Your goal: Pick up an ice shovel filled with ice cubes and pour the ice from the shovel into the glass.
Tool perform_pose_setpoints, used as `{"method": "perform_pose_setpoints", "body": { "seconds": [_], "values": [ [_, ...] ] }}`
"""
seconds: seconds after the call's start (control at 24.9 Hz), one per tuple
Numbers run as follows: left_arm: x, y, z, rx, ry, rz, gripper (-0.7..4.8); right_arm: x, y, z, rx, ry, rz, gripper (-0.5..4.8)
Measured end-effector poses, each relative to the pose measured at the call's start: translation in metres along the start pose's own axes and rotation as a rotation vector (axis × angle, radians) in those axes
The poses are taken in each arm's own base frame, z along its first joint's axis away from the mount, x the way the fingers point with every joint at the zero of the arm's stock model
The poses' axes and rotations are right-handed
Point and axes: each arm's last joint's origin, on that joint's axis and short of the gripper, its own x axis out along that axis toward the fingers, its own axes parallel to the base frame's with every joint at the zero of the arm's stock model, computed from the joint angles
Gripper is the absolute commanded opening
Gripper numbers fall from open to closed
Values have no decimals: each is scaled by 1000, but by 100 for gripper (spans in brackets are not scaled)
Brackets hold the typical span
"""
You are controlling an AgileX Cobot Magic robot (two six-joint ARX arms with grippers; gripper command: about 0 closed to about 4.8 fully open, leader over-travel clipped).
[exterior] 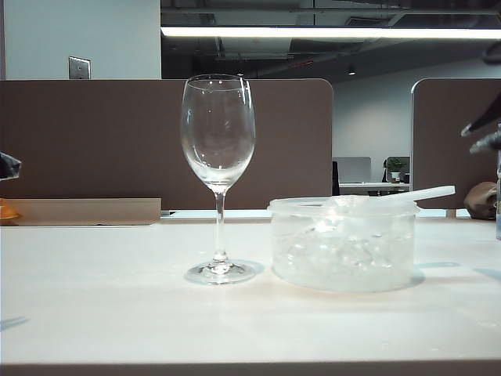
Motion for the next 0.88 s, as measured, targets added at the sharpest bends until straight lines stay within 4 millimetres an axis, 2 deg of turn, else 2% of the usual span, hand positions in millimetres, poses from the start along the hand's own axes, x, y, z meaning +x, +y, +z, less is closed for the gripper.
{"method": "perform_pose_setpoints", "body": {
  "seconds": [0.24,0.56,0.88],
  "values": [
    [0,0,0,0,0,0,29,10,-19,-8,80,23,-11,154],
    [0,0,0,0,0,0,29,24,-27,-7,142,21,21,170],
    [0,0,0,0,0,0,29,29,-33,-9,157,31,4,181]
  ]
}}
